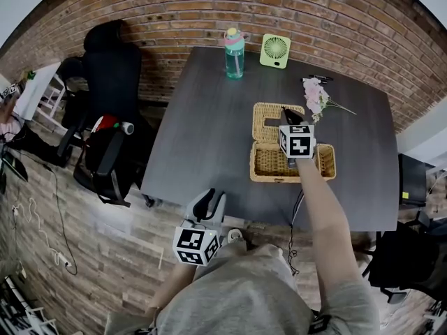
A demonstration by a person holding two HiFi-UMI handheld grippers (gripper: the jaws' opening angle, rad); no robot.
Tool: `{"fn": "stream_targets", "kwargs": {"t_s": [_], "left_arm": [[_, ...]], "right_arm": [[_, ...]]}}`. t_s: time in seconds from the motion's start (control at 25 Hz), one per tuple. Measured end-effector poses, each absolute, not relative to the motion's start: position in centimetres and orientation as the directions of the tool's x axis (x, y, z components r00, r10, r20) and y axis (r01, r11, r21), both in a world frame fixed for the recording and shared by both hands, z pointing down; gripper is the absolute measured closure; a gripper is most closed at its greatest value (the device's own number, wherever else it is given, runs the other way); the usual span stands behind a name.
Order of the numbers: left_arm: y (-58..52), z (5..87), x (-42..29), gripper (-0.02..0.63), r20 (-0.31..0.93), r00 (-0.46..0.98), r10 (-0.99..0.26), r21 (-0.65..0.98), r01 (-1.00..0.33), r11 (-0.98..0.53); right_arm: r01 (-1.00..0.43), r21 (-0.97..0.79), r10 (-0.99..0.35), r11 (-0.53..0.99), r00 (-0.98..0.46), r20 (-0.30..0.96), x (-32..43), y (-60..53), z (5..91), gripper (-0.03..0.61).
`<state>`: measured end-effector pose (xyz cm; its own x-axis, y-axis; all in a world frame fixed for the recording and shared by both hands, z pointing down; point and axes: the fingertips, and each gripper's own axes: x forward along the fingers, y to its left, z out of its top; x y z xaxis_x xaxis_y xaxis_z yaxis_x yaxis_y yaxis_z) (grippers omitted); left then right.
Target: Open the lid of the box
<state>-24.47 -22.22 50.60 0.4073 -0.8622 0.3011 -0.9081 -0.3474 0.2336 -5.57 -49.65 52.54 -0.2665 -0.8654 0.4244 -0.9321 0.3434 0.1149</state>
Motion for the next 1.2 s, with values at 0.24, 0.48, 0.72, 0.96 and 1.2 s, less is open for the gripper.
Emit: {"fn": "stream_targets", "kwargs": {"t_s": [0.24, 0.48, 0.72, 0.96, 1.2], "left_arm": [[-21.8, 50.7, -24.0, 0.499, 0.301, 0.406, -0.863, 0.237, -0.908, -0.345], [-21.2, 50.4, -23.4, 0.499, 0.291, 0.406, -0.866, 0.238, -0.908, -0.346], [-20.4, 49.9, -22.1, 0.499, 0.278, 0.400, -0.873, 0.230, -0.910, -0.344], [-18.8, 48.6, -20.6, 0.499, 0.259, 0.390, -0.883, 0.218, -0.915, -0.340], [-16.1, 47.7, -18.7, 0.499, 0.249, 0.388, -0.887, 0.204, -0.917, -0.344]], "right_arm": [[-0.924, 0.080, -0.862, 0.375, -0.315, 0.396, -6.1, -48.7, 51.9, 0.495], [-0.928, 0.050, -0.876, 0.370, -0.330, 0.353, -5.6, -46.5, 50.9, 0.492], [-0.920, 0.031, -0.882, 0.390, -0.363, 0.301, -4.8, -42.7, 49.2, 0.492], [-0.904, 0.012, -0.879, 0.427, -0.412, 0.241, -4.2, -36.6, 47.0, 0.495], [-0.894, 0.024, -0.873, 0.448, -0.432, 0.225, -2.7, -29.2, 46.4, 0.549]]}}
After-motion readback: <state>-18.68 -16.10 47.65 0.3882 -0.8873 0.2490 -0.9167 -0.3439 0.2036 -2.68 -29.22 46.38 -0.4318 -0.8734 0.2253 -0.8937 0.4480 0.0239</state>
